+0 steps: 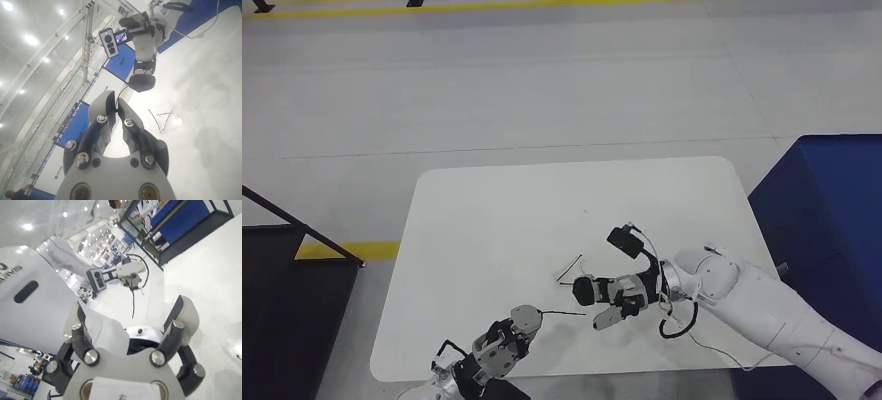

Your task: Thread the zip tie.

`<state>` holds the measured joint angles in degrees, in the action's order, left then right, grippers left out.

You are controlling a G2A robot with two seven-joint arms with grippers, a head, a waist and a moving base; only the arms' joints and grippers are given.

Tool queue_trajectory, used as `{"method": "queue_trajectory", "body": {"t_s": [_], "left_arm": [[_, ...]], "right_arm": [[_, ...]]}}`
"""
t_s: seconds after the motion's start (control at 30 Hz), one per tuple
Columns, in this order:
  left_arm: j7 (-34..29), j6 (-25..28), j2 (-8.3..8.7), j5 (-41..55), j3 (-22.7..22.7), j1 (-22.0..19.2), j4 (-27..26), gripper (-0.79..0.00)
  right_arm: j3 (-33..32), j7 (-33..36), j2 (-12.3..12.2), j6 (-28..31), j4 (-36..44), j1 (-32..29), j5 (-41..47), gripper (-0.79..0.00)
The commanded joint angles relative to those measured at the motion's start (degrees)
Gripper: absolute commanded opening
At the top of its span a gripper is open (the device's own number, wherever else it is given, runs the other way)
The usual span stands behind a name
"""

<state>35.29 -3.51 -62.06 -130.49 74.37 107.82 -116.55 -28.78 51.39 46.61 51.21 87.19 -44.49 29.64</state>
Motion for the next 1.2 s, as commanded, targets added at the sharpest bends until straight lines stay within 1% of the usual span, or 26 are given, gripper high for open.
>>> {"method": "queue_trajectory", "body": {"t_s": [0.0, 0.07, 0.1, 0.17, 0.23, 0.33, 0.4, 0.43, 0.5, 0.63, 0.73, 0.87, 0.9, 0.93, 0.97, 1.07, 1.13, 1.17], "left_arm": [[-0.4, -2.0, -0.02, -2.1, -0.3, 0.1, -1.0, -0.785], [-0.9, -5.3, -0.16, -3.5, -1.2, 0.7, -1.3, -0.785], [-1.4, -7.0, -0.27, -3.8, -1.5, 0.6, -1.2, -0.785], [-2.5, -9.9, -0.52, -4.4, -2.4, 0.1, -0.1, -0.785], [-2.3, -10.7, -0.68, -4.1, -3.4, -0.5, 0.7, -0.785], [-2.4, -12.5, -0.88, -4.3, -4.4, -0.9, 1.6, -0.785], [-2.8, -12.6, -0.99, -4.3, -5.0, -1.3, 2.0, -0.785], [-2.6, -12.2, -1.02, -4.1, -5.5, -1.5, 2.1, -0.785], [-1.9, -10.7, -1.06, -2.8, -6.1, -1.8, 2.3, -0.785], [-1.3, -9.8, -1.01, -3.6, -6.8, -1.9, 2.1, -0.785], [-1.4, -10.0, -1.01, -5.1, -7.4, -1.8, 1.8, -0.785], [-2.5, -10.3, -1.08, -7.3, -8.4, -2.2, 1.8, -0.785], [-2.9, -10.7, -1.11, -7.9, -8.5, -2.3, 1.9, -0.785], [-3.2, -10.9, -1.13, -8.3, -8.7, -2.3, 1.9, -0.785], [-3.4, -10.9, -1.15, -8.4, -8.9, -2.3, 1.9, -0.785], [-3.9, -10.9, -1.16, -8.3, -8.9, -2.6, 2.1, -0.785], [-4.0, -10.7, -1.14, -8.2, -8.9, -2.6, 2.2, -0.785], [-4.0, -10.7, -1.12, -8.1, -8.8, -2.6, 2.3, -0.785]], "right_arm": [[0.7, -1.5, 0.3, -5.5, 0.8, -1.4, 4.3, 0.0], [2.0, 3.6, 0.8, -11.3, 1.0, -1.6, 11.9, 0.0], [2.4, 7.0, 1.1, -14.2, 0.7, -1.6, 17.3, 0.0], [2.3, 15.0, 1.7, -17.9, -0.4, -1.6, 29.1, 0.0], [1.8, 21.7, 2.4, -21.2, -3.0, -1.4, 36.6, 0.0], [1.7, 28.7, 3.6, -28.1, -5.8, -1.9, 45.5, 0.0], [1.5, 31.8, 4.5, -30.1, -8.0, -1.5, 47.7, 0.0], [1.2, 31.5, 5.0, -29.9, -9.3, -1.3, 47.8, 0.0], [1.2, 31.5, 5.0, -29.9, -9.3, -1.3, 47.8, 0.0], [1.2, 31.5, 5.0, -29.9, -9.3, -1.3, 47.8, 0.0], [1.0, 28.1, 5.1, -31.2, -8.1, -2.1, 44.3, 0.0], [0.2, 27.1, 5.6, -32.6, -6.6, -3.3, 42.2, 0.0], [0.0, 27.0, 5.7, -32.8, -6.4, -3.6, 41.8, -0.074], [-0.4, 27.0, 5.8, -32.9, -6.3, -3.8, 41.5, -0.305], [-0.8, 27.1, 5.8, -32.9, -6.2, -4.0, 41.2, -0.4], [-1.9, 27.6, 6.0, -33.1, -6.1, -4.7, 40.4, -0.48], [-2.6, 27.7, 6.2, -33.2, -6.1, -5.2, 39.8, -0.508], [-3.0, 27.7, 6.2, -33.2, -6.1, -5.4, 39.6, -0.539]]}}
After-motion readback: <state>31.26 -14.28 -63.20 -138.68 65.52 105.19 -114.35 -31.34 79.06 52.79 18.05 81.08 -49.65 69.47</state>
